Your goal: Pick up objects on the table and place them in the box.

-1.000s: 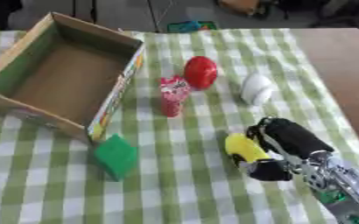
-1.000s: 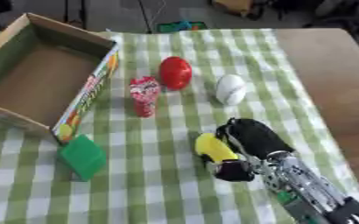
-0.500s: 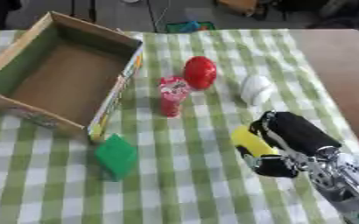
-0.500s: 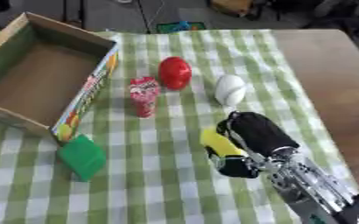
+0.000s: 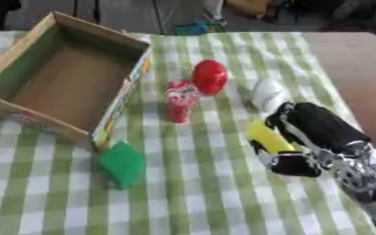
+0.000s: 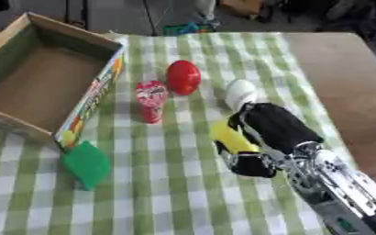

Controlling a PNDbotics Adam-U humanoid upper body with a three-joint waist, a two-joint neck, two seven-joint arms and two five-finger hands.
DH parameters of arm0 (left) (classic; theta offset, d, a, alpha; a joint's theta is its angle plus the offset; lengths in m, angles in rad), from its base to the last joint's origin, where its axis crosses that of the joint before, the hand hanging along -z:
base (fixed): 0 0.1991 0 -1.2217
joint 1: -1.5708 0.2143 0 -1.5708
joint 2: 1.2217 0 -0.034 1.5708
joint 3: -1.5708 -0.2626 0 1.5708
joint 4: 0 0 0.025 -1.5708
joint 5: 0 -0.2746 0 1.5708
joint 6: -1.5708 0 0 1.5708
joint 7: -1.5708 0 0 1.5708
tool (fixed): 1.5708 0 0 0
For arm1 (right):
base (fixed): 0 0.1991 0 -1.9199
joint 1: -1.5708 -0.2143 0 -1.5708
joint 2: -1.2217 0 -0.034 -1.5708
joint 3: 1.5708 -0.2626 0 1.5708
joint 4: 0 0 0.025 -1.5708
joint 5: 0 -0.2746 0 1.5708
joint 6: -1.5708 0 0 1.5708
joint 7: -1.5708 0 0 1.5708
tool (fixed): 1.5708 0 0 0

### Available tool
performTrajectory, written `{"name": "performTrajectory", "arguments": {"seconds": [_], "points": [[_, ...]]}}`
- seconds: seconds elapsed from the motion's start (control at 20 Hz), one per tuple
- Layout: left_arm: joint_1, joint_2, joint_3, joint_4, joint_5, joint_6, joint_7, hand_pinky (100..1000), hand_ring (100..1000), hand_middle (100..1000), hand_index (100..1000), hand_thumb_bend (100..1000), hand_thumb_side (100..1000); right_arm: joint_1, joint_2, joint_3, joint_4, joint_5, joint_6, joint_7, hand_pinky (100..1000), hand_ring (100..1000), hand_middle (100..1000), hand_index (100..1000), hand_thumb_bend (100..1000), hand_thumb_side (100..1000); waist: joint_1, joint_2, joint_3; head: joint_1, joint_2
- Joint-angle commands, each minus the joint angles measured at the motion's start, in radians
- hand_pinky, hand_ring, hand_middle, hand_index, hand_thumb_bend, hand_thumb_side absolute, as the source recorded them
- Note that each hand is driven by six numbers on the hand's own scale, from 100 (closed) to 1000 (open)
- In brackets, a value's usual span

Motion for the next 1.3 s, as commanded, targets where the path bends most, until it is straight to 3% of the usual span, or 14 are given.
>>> {"name": "performTrajectory", "arguments": {"seconds": [0.05,0.5,0.75,1.0,1.3], "points": [[-0.01,0.026,0.005,-0.014,-0.004,0.002,-0.001,770,734,736,769,100,1000,-0.046,-0.053,-0.008,-0.024,-0.029,-0.025,-0.012,745,635,242,432,100,354,0.0,-0.027,-0.001,0.004,0.0],[-0.006,0.029,-0.003,-0.014,0.003,0.005,-0.01,770,734,735,770,100,1000,-0.302,-0.091,-0.02,-0.024,-0.097,-0.074,-0.024,746,624,243,418,100,394,-0.003,-0.046,0.015,-0.002,0.006],[-0.008,0.024,-0.01,-0.014,0.011,0.006,-0.019,770,734,735,770,100,1000,-0.435,-0.045,-0.036,-0.024,-0.123,-0.047,0.006,748,623,240,407,100,394,-0.002,-0.052,0.033,-0.015,-0.003],[-0.014,0.021,-0.018,-0.014,0.02,0.006,-0.029,770,734,735,770,100,1000,-0.516,0.006,-0.035,-0.023,-0.09,0.008,0.086,754,622,239,405,100,394,-0.002,-0.056,0.051,-0.033,-0.002],[-0.037,0.008,-0.034,-0.014,0.04,0.003,-0.048,770,734,734,770,100,1000,-0.649,0.132,-0.027,0.188,0.055,0.019,0.076,759,620,239,402,100,395,-0.004,-0.057,0.116,-0.108,-0.005]]}}
